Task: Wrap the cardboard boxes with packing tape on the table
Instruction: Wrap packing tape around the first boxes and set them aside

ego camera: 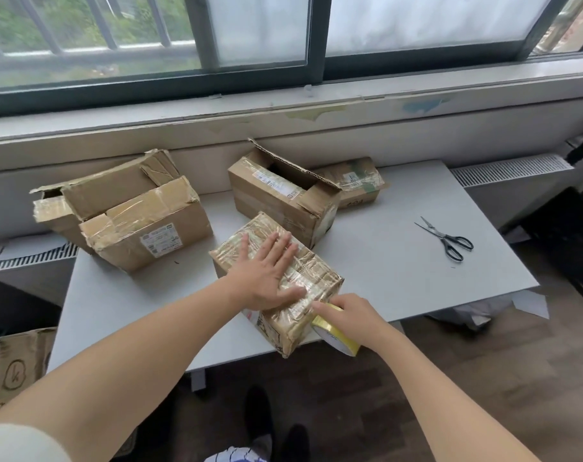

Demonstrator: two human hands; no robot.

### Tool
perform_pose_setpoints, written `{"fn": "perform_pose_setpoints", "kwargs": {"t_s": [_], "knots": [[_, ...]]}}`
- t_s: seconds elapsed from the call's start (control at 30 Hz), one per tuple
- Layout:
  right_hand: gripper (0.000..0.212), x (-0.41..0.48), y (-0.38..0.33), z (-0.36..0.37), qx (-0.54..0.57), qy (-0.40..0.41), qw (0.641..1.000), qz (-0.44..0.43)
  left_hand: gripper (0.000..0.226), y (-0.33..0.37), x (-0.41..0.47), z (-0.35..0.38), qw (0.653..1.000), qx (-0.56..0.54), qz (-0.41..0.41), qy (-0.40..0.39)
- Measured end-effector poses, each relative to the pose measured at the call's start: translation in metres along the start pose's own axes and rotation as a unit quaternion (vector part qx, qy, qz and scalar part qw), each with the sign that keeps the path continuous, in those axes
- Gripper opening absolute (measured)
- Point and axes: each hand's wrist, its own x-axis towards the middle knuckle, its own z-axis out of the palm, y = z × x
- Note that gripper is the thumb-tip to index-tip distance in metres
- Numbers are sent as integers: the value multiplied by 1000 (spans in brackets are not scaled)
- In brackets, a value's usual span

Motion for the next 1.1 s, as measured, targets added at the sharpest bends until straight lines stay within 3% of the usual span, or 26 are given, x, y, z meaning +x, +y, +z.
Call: {"fn": "perform_pose_setpoints", "kwargs": {"t_s": [0.13,0.4,0.63,0.83,1.0,1.1], "knots": [[47,2,3,6,42,24,999,2,108,8,0,2,999,4,-27,-18],[52,7,5,8,41,23,999,9,92,39,-30,12,998,-33,-41,30],[50,13,0,6,19,23,999,11,126,43,-40,8,998,-42,-29,-32],[50,16,-14,2,7,21,1000,-13,117,57,-46,3,995,-78,-49,-36],[45,17,-64,-16,2,21,999,-37,107,36,-54,-24,979,-193,-69,23],[45,20,-111,-37,33,26,997,-66,110,7,-63,-40,941,-306,-97,102]]}}
